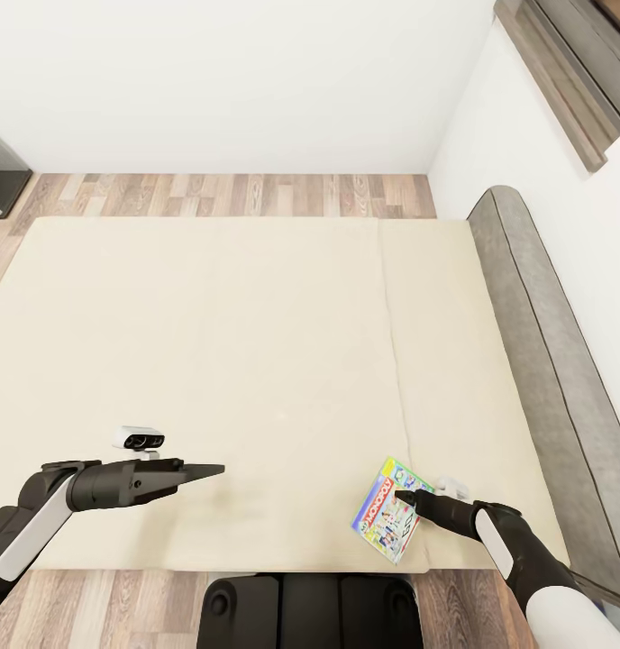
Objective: Put all the toys in the child's room - the three board games (two on the bed and one on the table), the two jigsaw puzzles on the table, and the tennis ball on the table - inside the toy box on the table in the child's room.
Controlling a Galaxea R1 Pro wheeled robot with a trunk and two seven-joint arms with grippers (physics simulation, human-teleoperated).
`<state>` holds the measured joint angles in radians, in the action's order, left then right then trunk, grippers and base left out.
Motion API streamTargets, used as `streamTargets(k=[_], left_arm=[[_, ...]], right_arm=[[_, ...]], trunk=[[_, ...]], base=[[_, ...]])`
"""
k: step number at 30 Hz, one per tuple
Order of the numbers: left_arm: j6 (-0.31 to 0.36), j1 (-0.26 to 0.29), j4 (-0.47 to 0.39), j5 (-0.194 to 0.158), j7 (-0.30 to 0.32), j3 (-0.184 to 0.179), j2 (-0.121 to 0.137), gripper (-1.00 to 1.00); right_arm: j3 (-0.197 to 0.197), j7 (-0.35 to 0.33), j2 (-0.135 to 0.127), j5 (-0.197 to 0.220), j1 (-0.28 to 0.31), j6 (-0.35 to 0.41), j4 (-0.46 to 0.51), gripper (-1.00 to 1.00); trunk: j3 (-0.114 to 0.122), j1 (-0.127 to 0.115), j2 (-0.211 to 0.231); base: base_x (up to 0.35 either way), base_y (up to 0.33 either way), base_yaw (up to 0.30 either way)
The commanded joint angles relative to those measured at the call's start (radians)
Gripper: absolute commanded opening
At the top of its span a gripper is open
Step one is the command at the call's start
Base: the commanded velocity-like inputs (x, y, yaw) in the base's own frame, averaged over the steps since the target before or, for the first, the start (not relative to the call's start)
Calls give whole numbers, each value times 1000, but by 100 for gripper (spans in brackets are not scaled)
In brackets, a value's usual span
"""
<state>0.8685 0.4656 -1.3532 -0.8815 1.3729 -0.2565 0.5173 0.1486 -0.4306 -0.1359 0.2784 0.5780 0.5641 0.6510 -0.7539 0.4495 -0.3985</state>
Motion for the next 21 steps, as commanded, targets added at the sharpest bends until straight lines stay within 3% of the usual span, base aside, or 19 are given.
streamTargets(k=[1,21], left_arm=[[10,1,0,-7,0,-3,1,100],[10,1,0,-9,0,-3,1,100]], right_arm=[[3,-2,0,4,0,8,1,100],[3,-5,-2,4,0,8,1,100]], trunk=[[-1,1,-2],[-1,1,-2]], base=[[0,0,0],[0,0,0]])
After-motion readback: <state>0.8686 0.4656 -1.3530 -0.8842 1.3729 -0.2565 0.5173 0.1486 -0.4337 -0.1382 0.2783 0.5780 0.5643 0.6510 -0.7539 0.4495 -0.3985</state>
